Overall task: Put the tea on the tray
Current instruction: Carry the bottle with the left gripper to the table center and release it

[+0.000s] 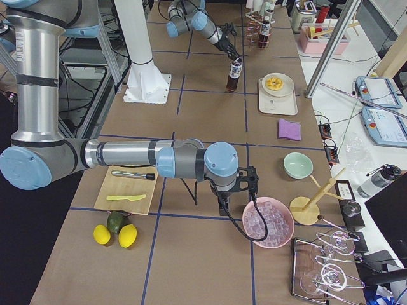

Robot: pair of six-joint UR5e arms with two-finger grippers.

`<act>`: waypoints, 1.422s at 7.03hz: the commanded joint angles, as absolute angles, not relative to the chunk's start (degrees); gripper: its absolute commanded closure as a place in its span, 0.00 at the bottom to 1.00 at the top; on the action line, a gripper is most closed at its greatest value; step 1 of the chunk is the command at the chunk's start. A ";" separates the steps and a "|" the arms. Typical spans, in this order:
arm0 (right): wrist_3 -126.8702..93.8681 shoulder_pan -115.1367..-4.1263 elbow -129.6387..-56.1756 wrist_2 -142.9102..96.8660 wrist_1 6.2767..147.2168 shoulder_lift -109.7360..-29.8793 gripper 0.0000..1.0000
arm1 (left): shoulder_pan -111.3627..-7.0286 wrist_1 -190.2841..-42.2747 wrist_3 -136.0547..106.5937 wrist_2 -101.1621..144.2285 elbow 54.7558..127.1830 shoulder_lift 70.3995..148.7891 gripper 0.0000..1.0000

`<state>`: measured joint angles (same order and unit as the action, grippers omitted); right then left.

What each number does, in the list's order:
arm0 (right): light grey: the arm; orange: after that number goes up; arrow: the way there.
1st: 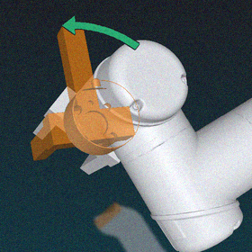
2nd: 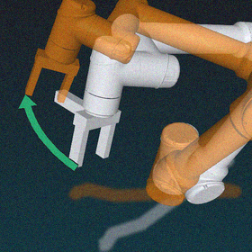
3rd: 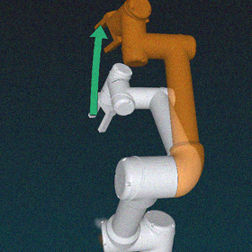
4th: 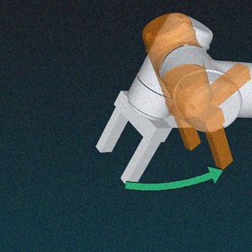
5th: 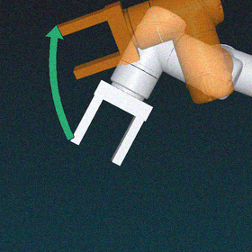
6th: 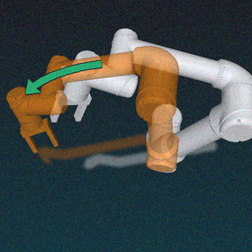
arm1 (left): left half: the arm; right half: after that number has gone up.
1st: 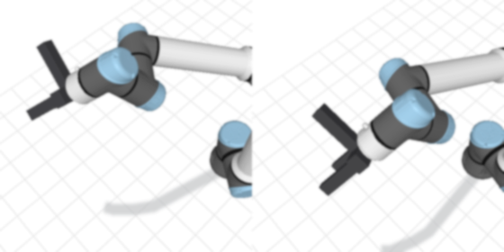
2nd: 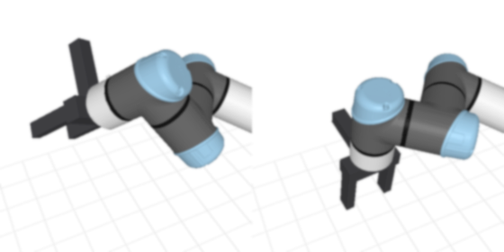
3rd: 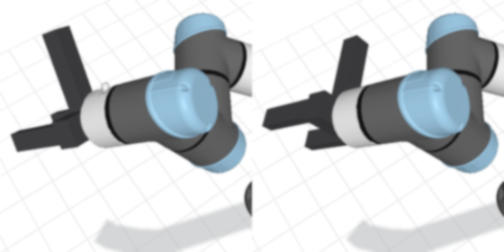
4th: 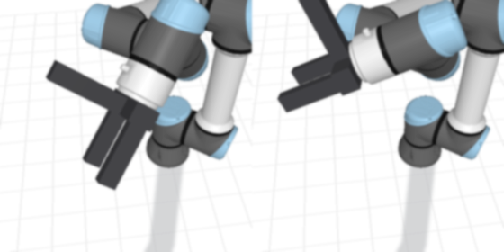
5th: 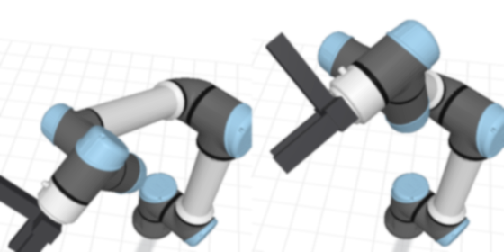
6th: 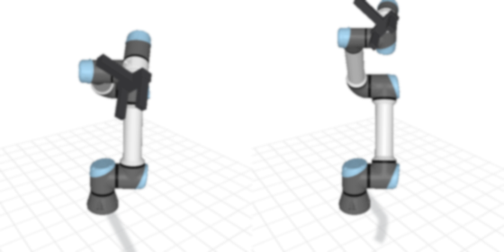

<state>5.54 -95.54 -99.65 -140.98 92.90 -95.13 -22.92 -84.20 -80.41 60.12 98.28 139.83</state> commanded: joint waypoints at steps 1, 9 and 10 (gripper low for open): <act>5.54 -95.54 -99.49 -140.98 92.90 -95.01 0.00 | -22.24 -84.20 -80.42 60.12 97.91 139.75 1.00; 5.54 -95.54 -99.23 -140.89 92.99 -95.01 0.00 | -21.18 -84.38 -80.33 60.12 99.13 139.66 0.00; 5.54 -95.54 -99.23 -140.98 92.99 -95.01 0.00 | -21.18 -84.37 -80.42 60.20 99.31 139.75 0.00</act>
<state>5.54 -95.54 -99.25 -140.91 92.98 -95.02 -21.18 -84.38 -80.33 60.15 98.94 139.72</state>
